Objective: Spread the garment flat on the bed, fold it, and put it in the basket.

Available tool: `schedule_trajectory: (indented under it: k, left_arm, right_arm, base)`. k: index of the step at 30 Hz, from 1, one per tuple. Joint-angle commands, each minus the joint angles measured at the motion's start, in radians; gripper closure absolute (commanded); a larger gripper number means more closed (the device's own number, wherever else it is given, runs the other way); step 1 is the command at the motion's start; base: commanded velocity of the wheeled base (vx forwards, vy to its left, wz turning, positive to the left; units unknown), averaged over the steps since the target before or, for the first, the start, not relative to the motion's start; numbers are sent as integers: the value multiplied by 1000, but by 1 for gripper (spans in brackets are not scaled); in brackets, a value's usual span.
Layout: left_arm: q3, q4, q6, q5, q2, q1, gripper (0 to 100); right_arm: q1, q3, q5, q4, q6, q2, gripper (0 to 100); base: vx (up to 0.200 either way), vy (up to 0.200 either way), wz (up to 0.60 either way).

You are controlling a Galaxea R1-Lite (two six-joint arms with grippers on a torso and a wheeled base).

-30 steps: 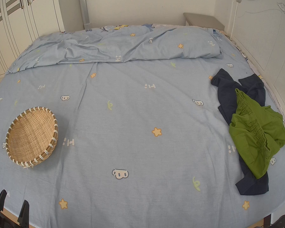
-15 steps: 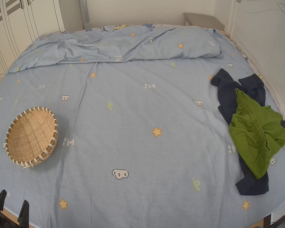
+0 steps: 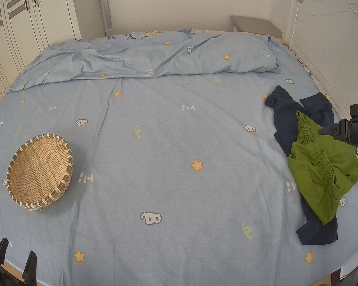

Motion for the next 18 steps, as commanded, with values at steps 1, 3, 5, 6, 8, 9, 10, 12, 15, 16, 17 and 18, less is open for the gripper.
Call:
schedule_trajectory:
  k: [1, 3, 5, 6, 8, 9, 10, 12, 15, 16, 17, 18]
  left_arm:
    - [18, 0, 0, 0, -16, 0, 0]
    - [18, 0, 0, 1, -16, 0, 0]
    - [18, 0, 0, 0, -16, 0, 0]
    - [18, 0, 0, 0, -16, 0, 0]
    - [16, 0, 0, 1, -16, 0, 0]
    - [18, 0, 0, 0, -16, 0, 0]
    - [18, 0, 0, 0, -16, 0, 0]
    - [18, 0, 0, 1, -16, 0, 0]
    - [18, 0, 0, 0, -16, 0, 0]
    - [18, 0, 0, 1, -16, 0, 0]
    - [18, 0, 0, 1, -16, 0, 0]
    - [18, 0, 0, 1, -16, 0, 0]
  right_arm:
    - [-75, -112, 43, 1, 11, 216, 0]
    - [-76, -126, 42, 0, 11, 235, 0]
    - [-78, -141, 42, 1, 11, 246, 0]
    - [-78, -144, 45, 1, 9, 250, 0]
    - [-78, -144, 45, 1, 9, 250, 0]
    - [-72, -142, 50, 3, 8, 258, 0]
    - [-72, -142, 50, 3, 8, 258, 0]
    - [-62, -141, 51, 3, 8, 259, 0]
    - [-56, -142, 51, 1, 6, 269, 0]
    - [-56, -142, 51, 1, 6, 273, 0]
    - [-56, -144, 54, 1, 6, 292, 0]
    - [-56, -144, 54, 1, 6, 298, 0]
  base:
    - [0, 0, 0]
    - [0, 0, 0]
    - [0, 0, 0]
    - [0, 0, 0]
    - [0, 0, 0]
    - [0, 0, 0]
    - [0, 0, 0]
    - [0, 0, 0]
    - [0, 0, 0]
    - [0, 0, 0]
    - [0, 0, 0]
    - [0, 0, 0]
